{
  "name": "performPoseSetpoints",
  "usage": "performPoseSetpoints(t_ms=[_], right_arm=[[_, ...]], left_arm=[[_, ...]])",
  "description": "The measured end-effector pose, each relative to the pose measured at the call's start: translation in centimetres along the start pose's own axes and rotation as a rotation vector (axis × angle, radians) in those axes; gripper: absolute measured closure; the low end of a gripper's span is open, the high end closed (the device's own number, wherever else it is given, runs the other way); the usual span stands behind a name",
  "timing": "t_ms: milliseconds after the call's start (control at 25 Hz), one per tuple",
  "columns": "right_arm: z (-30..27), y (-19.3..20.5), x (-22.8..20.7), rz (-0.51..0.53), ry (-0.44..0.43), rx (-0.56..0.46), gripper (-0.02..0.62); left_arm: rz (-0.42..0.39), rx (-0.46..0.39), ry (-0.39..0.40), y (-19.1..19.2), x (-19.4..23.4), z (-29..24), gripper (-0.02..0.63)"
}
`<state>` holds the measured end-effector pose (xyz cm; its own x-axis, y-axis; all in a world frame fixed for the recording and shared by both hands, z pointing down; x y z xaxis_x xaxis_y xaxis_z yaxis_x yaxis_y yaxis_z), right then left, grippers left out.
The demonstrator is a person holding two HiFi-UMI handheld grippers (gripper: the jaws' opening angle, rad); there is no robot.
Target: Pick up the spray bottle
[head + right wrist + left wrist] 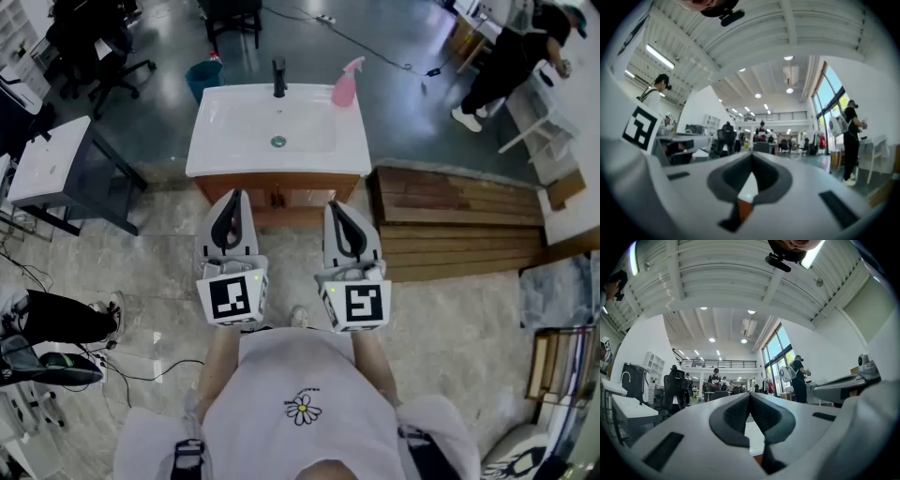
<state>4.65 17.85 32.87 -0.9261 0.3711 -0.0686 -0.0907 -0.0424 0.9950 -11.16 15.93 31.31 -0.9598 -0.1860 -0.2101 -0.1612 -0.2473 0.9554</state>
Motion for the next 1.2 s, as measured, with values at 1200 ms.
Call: performPoseSetpoints(t_ms=[1200], right_arm=[[0.9,2.1,-3.4,-0.083,-0.041,0.003,0.566]], left_arm=[[-0.043,0.065,-0.02,1.0,-2.9,0.5,0.586]])
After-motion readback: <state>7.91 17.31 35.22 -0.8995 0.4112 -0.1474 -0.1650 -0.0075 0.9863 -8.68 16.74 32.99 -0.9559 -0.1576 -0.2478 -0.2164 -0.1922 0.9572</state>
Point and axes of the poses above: the fingertips, and each gripper's own axes: z backward along the fingers, x to its left, y out of its underside, the point moved 2 cm from there along z, backward along the fingers, and after that the axes turned 9 degrees about -z, right-handed, at the moved point
